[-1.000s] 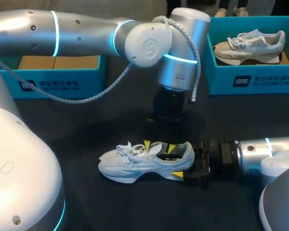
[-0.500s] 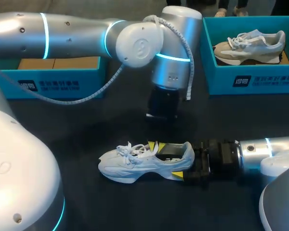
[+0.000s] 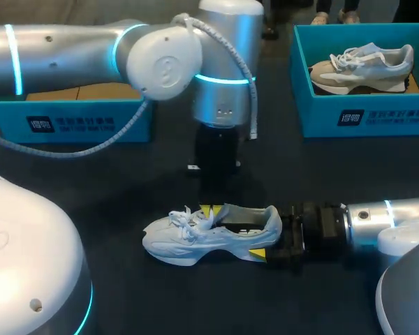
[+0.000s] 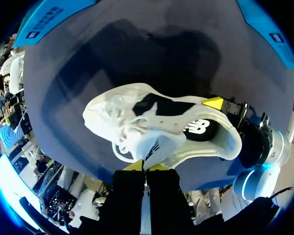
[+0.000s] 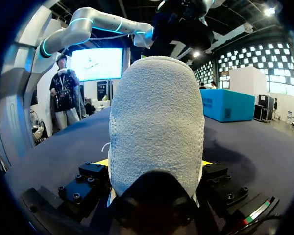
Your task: Take the shoe out of the shoebox, open the shoe tongue, remove and reinsert the insole, then place the shoe into the shoebox
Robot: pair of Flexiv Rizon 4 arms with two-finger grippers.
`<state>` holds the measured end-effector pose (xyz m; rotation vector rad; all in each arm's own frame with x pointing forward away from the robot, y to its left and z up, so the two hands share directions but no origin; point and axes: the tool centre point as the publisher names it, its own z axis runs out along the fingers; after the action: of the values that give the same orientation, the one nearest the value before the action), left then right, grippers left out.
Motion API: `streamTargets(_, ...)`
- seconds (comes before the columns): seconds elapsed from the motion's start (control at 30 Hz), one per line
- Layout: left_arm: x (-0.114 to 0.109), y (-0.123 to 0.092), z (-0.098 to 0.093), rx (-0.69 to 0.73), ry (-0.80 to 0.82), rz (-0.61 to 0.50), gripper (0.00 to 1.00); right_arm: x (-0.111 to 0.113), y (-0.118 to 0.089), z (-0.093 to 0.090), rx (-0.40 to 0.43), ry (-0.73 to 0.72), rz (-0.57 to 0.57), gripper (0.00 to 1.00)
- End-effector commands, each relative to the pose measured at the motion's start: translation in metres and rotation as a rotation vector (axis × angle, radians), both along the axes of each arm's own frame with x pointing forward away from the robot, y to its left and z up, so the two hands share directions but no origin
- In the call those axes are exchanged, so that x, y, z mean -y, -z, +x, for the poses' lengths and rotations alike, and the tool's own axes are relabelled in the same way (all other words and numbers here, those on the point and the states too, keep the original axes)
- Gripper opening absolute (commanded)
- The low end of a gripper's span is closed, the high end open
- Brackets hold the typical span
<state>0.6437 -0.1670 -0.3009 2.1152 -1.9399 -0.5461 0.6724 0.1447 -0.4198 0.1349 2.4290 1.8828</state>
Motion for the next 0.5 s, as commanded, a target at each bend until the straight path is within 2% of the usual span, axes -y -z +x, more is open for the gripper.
streamTargets(0.03,-0.027,-0.004,-0.006,0.058,-0.091,-0.163,0.00,0.000,0.002,0.000,0.001,0.003,-0.002,0.00)
streamTargets(0.13,-0.032,0.000,-0.005,0.057,-0.111,-0.173,0.01,0.000,0.002,0.000,0.001,0.003,-0.002,0.00)
streamTargets(0.23,-0.035,0.003,-0.006,0.051,-0.103,-0.192,0.06,0.000,0.002,0.000,0.001,0.003,-0.002,0.00)
streamTargets(0.33,-0.033,0.003,-0.007,0.050,-0.079,-0.199,0.27,0.000,0.002,0.000,0.001,0.003,-0.002,0.00)
streamTargets(0.5,-0.021,0.001,-0.005,0.066,0.003,-0.184,0.55,0.000,0.002,0.000,0.001,0.003,-0.002,0.00)
